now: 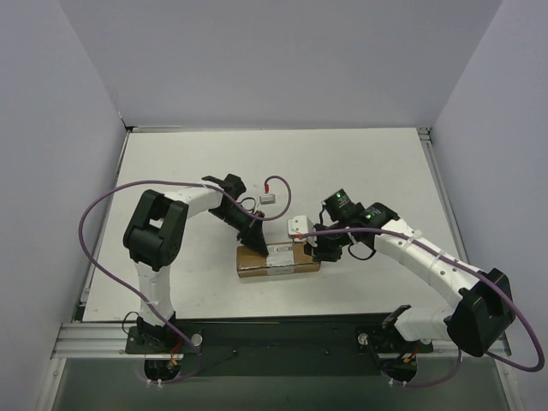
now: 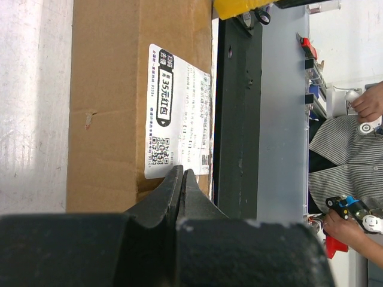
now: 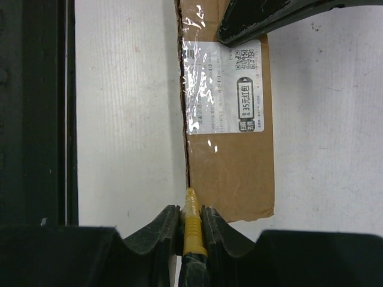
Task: Unpack the express box
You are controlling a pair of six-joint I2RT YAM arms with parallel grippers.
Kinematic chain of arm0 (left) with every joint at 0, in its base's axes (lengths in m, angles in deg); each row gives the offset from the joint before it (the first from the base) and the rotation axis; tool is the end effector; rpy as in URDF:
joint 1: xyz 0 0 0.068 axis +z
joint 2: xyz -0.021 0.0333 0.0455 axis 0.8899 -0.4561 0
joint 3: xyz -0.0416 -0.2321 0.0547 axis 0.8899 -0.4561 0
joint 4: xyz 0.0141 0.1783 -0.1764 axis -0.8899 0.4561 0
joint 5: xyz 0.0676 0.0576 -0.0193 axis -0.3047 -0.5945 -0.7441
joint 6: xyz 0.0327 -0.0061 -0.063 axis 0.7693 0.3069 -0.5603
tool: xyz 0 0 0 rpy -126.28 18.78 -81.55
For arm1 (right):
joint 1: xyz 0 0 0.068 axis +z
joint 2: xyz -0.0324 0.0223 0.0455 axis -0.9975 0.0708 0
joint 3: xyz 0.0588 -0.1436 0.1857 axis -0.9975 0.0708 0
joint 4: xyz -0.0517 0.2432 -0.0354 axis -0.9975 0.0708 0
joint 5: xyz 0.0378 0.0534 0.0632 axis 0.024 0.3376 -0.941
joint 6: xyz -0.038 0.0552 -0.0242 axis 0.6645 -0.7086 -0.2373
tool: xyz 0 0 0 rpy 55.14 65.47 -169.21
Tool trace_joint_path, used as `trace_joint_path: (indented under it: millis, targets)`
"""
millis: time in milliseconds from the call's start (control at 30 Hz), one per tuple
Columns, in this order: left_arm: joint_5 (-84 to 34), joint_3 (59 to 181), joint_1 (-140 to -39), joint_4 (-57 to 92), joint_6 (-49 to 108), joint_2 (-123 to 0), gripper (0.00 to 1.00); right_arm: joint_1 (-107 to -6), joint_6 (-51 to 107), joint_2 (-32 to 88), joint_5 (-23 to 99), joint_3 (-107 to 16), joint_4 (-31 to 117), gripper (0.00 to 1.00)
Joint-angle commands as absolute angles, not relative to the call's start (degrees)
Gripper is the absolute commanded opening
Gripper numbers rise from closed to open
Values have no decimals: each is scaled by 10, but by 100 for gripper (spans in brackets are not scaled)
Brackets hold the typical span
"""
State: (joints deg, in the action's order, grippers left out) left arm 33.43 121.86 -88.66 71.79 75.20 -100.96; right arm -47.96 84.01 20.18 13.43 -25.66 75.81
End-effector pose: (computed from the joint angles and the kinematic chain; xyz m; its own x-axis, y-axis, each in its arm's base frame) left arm 0.2728 -0.1916 0.1213 -0.6694 0.5728 -0.4731 0.6151 0.0702 -0.7853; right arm 0.1963 0.1927 0.2279 0.1966 -0.6592 -0.7258 -0.9756 -0.0575 -0.2121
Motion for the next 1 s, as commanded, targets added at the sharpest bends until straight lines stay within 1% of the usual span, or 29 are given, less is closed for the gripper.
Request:
trace_joint_path:
  millis: [0, 267, 400, 533, 667, 700, 767, 800, 867, 900, 933, 967]
  targets:
    - [178, 1210, -891, 695, 819, -1048, 0, -500, 859, 173, 136, -262, 842, 0]
    - [173, 1215, -891, 697, 822, -1053, 0, -533, 869, 149, 130, -248, 862, 0]
    - [192, 1235, -891, 715, 826, -1056, 0, -543, 858, 142, 103, -279, 855, 0]
    - [236, 1266, -897, 709, 791, -1040, 0, -545, 783, 163, 86, -351, 835, 0]
    - [260, 1302, -911, 705, 749, -1025, 0, -582, 676, 193, 92, -412, 825, 0]
    - [261, 1307, -913, 703, 738, -1016, 1, -590, 660, 197, 96, -419, 818, 0]
    - [256, 1325, -922, 705, 732, -1005, 8, -622, 616, 207, 122, -428, 806, 0]
    - [252, 1330, -925, 704, 727, -992, 17, -634, 563, 210, 135, -428, 791, 0]
    - [233, 1341, -931, 703, 728, -975, 22, -656, 508, 215, 164, -426, 773, 0]
    - [221, 1344, -938, 696, 727, -955, 27, -682, 447, 215, 178, -423, 757, 0]
    - [193, 1346, -941, 694, 730, -946, 31, -692, 423, 215, 193, -421, 749, 0]
    - [181, 1347, -943, 691, 735, -935, 39, -704, 399, 214, 210, -415, 744, 0]
